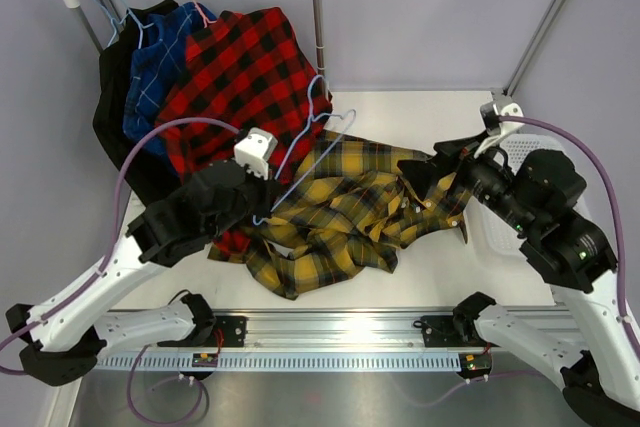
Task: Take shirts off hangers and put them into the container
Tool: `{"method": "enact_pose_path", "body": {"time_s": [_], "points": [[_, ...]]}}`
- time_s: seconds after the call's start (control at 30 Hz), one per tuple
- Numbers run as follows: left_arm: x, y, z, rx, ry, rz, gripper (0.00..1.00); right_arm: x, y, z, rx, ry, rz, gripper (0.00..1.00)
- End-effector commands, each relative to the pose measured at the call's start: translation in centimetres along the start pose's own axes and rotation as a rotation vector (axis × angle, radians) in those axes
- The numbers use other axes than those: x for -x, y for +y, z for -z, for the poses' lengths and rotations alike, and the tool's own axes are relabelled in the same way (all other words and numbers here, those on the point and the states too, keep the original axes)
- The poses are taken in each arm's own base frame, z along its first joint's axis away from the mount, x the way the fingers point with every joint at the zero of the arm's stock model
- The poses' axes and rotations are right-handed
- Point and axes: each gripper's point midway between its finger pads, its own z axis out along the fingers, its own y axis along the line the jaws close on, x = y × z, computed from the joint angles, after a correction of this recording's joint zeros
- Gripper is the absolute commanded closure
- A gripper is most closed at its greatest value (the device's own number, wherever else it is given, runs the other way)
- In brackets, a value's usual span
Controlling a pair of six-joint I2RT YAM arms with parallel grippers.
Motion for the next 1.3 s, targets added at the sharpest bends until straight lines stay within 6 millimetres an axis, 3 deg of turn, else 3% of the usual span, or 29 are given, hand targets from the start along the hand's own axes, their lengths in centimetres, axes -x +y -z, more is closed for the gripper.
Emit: {"method": "enact_pose_path", "body": {"time_s": [0.0, 0.17, 0.27, 0.3, 0.37, 0.4, 0.5, 0.53, 0.57, 0.63, 0.7, 0.9, 1.13, 1.27], "points": [[2.7, 4.3, 2.6, 0.202, -0.126, 0.048, 1.0, -3.1, -0.6, 0.2, -0.02, 0.084, -0.022, 0.01], [7.4, 7.6, 3.6, 0.317, -0.203, 0.076, 1.0, -4.2, -0.8, 0.0, -0.028, 0.108, -0.031, 0.01], [9.5, 9.1, 2.4, 0.327, -0.199, 0.094, 1.0, -4.1, -0.8, 0.1, -0.024, 0.096, -0.033, 0.01], [11.7, 9.0, 2.9, 0.316, -0.245, 0.087, 1.0, -4.1, -0.8, 0.1, -0.023, 0.095, -0.035, 0.01], [13.4, 8.9, 1.7, 0.316, -0.254, 0.063, 1.0, -3.9, -0.7, 0.3, -0.021, 0.086, -0.037, 0.0], [15.6, 8.7, 2.2, 0.31, -0.305, 0.051, 1.0, -3.9, -0.7, 0.3, -0.019, 0.085, -0.037, 0.01], [17.7, 9.1, 0.1, 0.31, -0.307, 0.032, 1.0, -4.0, -0.6, 0.4, -0.016, 0.079, -0.041, 0.01], [19.5, 9.1, 0.5, 0.305, -0.343, 0.035, 1.0, -3.8, -0.5, 0.5, -0.012, 0.069, -0.045, 0.0], [19.5, 9.4, -1.1, 0.31, -0.32, 0.029, 1.0, -3.9, -0.6, 0.5, -0.014, 0.069, -0.047, 0.01], [21.3, 9.9, -1.2, 0.322, -0.352, 0.032, 1.0, -3.9, -0.4, 0.5, -0.007, 0.066, -0.053, 0.01], [21.5, 10.6, -3.1, 0.333, -0.33, 0.034, 1.0, -4.0, -0.4, 0.4, -0.007, 0.069, -0.061, 0.01], [22.1, 12.3, -6.2, 0.338, -0.315, 0.053, 1.0, -4.1, -0.6, 0.4, -0.016, 0.067, -0.064, 0.01], [20.0, 13.8, -11.1, 0.314, -0.243, 0.082, 1.0, -5.8, -1.6, -0.7, -0.055, 0.111, -0.064, 0.0], [18.3, 14.2, -12.2, 0.313, -0.211, 0.106, 0.88, -8.0, -2.8, -1.7, -0.107, 0.177, -0.051, 0.0]]}}
